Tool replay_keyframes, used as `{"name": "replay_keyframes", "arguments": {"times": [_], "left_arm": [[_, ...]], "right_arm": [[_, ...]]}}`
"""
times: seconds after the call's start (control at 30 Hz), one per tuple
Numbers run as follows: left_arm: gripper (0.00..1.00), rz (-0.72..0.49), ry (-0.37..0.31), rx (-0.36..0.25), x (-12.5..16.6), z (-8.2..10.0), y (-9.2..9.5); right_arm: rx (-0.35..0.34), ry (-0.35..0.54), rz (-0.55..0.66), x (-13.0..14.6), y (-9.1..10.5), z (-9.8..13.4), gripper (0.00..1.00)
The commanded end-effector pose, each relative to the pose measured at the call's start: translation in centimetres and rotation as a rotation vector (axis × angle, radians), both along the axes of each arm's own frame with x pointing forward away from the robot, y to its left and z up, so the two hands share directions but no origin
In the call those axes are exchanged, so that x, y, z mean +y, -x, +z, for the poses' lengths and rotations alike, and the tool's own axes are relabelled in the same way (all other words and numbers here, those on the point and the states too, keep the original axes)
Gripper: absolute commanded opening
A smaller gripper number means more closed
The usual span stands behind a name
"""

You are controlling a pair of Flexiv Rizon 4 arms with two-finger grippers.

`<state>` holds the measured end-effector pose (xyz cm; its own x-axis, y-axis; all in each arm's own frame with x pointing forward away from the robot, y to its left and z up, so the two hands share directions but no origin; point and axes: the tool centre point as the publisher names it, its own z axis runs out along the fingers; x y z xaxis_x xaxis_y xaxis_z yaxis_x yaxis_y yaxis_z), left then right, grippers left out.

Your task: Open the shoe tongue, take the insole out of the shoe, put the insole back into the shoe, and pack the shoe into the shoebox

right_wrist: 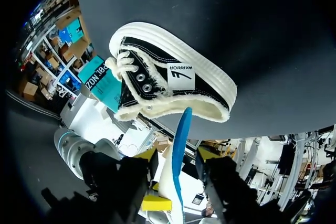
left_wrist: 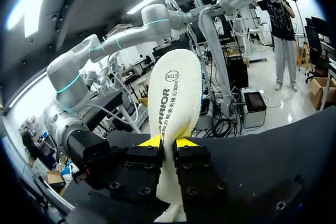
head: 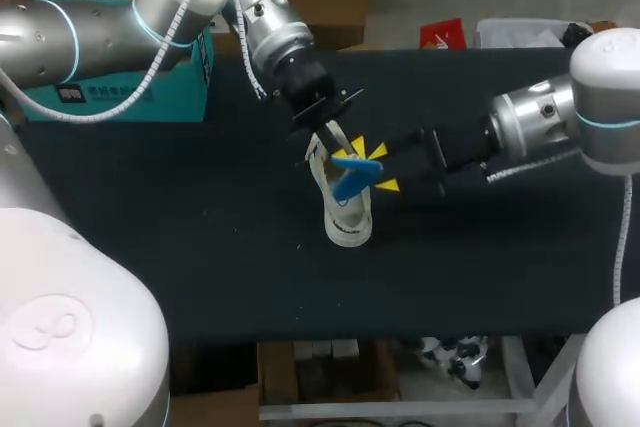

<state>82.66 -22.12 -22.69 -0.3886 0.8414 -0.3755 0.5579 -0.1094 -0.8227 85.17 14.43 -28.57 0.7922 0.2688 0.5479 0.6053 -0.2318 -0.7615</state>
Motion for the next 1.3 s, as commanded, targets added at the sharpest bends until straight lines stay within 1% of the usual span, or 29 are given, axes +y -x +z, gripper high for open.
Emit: {"name": "replay_keyframes", "arguments": {"times": [0.03, 0.17, 0.3, 0.37, 0.4, 0.43, 0.5, 0.67, 0.8, 0.83, 0.87, 0.9, 0.93, 0.97, 1.0, 1.13, 1.27, 1.3], "left_arm": [[0.00, 0.014, -0.001, -0.012, -0.1, 0.0, 0.2], [0.00, 0.015, 0.004, -0.007, -0.1, -0.1, 0.0], [0.00, 0.019, 0.006, -0.004, -0.3, -0.3, -0.2], [0.00, 0.020, 0.009, -0.003, -0.4, -0.3, -0.2], [0.00, 0.020, 0.011, -0.002, -0.4, -0.3, -0.2], [0.00, 0.020, 0.014, -0.002, -0.4, -0.3, -0.3], [0.00, 0.021, 0.019, -0.003, -0.5, -0.2, -0.3], [0.00, 0.025, 0.023, -0.001, -0.9, -0.2, -0.4], [0.00, 0.012, -0.001, 0.014, -1.1, -0.4, -0.5], [0.02, 0.002, -0.009, 0.023, -1.1, -0.4, -0.5], [0.37, 0.001, -0.013, 0.026, -1.1, -0.4, -0.6], [0.54, 0.000, -0.025, 0.033, -1.1, -0.4, -0.7], [0.85, -0.019, -0.040, 0.052, -1.1, -0.3, -0.9], [1.00, -0.028, -0.044, 0.066, -1.0, -0.3, -1.1], [1.00, -0.029, -0.055, 0.074, -0.8, -0.3, -1.2], [1.00, -0.093, -0.109, 0.147, 0.3, 0.0, -2.3], [1.00, -0.164, -0.178, 0.241, 2.5, 0.3, -4.2], [1.00, -0.175, -0.195, 0.256, 3.0, 0.4, -4.7]], "right_arm": [[0.006, -0.007, 0.014, 0.0, -0.6, -0.2, 0.44], [0.006, -0.014, 0.018, 0.0, -0.8, -0.2, 0.40], [0.008, -0.018, 0.022, 0.0, -1.0, -0.3, 0.31], [0.008, -0.023, 0.024, 0.0, -1.0, -0.3, 0.29], [0.008, -0.024, 0.024, 0.0, -1.0, -0.3, 0.25], [0.009, -0.023, 0.024, 0.0, -1.0, -0.3, 0.18], [0.009, -0.025, 0.025, 0.0, -1.0, -0.2, 0.00], [0.000, -0.035, 0.024, 0.0, -0.7, -0.2, 0.00], [-0.006, -0.040, 0.020, 0.0, -0.3, -0.3, 0.00], [-0.008, -0.042, 0.019, 0.0, -0.2, -0.3, 0.00], [-0.009, -0.043, 0.018, 0.0, -0.1, -0.4, 0.00], [-0.010, -0.042, 0.017, 0.0, -0.1, -0.4, 0.00], [-0.011, -0.042, 0.016, 0.0, 0.0, -0.4, 0.00], [-0.012, -0.043, 0.015, 0.0, 0.1, -0.5, 0.00], [-0.013, -0.043, 0.013, 0.0, 0.1, -0.5, 0.00], [-0.018, -0.044, 0.005, -0.1, 0.5, -0.5, 0.00], [-0.020, -0.042, 0.000, -0.1, 1.1, -0.3, 0.00], [-0.023, -0.041, -0.001, 0.0, 1.2, -0.2, 0.00]]}}
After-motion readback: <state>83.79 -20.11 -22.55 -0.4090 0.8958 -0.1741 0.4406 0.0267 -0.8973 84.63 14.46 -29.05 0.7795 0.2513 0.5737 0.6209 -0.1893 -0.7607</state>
